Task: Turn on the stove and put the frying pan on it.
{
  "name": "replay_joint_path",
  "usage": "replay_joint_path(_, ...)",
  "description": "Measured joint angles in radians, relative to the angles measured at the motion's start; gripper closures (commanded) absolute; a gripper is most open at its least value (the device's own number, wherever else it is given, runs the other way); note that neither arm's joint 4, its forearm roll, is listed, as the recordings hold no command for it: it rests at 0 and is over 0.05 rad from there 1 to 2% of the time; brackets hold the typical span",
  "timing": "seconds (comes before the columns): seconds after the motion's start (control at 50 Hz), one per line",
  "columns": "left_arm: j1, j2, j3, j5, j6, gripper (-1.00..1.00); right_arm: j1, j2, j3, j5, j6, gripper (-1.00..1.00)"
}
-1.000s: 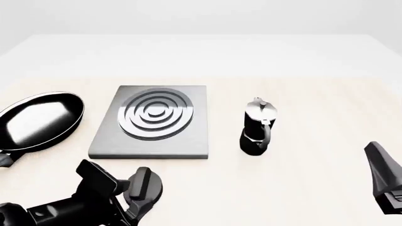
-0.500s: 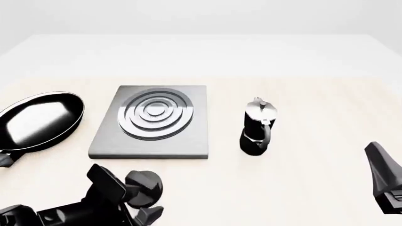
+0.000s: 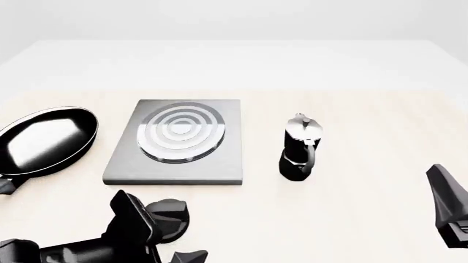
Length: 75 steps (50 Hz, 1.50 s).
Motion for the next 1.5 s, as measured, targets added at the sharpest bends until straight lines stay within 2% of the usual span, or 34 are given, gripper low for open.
replay_joint_path(0.32, -0.028, -0.231, -0.082, 0.228, 0.020, -1.00, 0.001, 0.000, -0.005, 0.001, 0.004, -1.00)
replay_joint_path(0.56, 0.030, -0.430, -0.173, 0.470, 0.067, -1.00, 0.003, 0.000, -0.011, 0.001, 0.009, -1.00)
replay_joint_path(0.84, 0.223, -0.632, -0.273, 0.771, 0.155, -1.00, 0.013, 0.000, -0.021, 0.003, 0.014, -1.00)
replay_joint_path(1.04, 0.381, -0.711, -0.339, 0.926, 0.232, -1.00, 0.024, 0.000, -0.037, 0.011, 0.014, -1.00)
replay_joint_path(1.24, 0.535, -0.742, -0.379, 1.009, 0.302, -1.00, 0.037, 0.000, -0.056, 0.022, 0.012, -1.00)
replay_joint_path(1.5, 0.720, -0.737, -0.401, 1.037, 0.377, -1.00, 0.058, 0.000, -0.070, 0.029, 0.008, -1.00)
